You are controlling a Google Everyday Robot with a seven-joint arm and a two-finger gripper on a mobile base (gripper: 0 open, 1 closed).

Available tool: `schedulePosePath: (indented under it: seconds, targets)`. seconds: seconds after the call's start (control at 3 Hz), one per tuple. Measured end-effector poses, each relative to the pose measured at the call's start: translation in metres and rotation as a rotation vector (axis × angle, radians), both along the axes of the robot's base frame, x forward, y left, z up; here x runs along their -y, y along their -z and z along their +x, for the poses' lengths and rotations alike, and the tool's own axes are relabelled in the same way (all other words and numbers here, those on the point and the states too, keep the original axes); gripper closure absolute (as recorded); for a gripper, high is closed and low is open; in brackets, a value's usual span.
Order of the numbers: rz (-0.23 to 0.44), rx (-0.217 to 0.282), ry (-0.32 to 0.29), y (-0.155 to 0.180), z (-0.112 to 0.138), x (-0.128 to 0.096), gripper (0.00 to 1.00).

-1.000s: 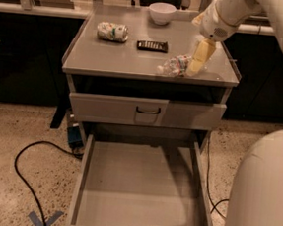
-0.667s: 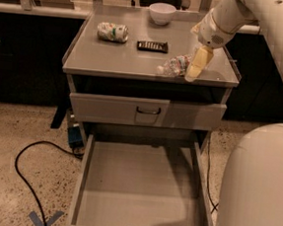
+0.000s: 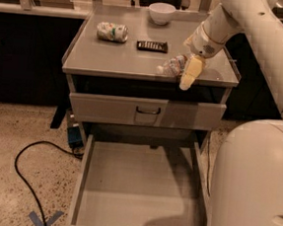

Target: Place water bottle into middle drawer

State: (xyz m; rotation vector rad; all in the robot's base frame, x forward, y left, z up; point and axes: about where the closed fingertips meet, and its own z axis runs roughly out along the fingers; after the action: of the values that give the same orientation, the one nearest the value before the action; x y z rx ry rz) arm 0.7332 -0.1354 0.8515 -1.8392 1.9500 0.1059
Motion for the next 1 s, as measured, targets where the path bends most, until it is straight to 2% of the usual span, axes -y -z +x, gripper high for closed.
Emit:
schedulePosePath:
  seconds: [0.33,0.67,1.0]
  targets:
    - [-0.005,-0.031,-0.022,0.013,-0.003,-0.007,0.0]
    - [-0.008,-0.057,-0.034,0.024,-0.008,-0.01,0.19]
    - [-0.008,-0.057,-0.034,0.024,-0.008,-0.01,0.41]
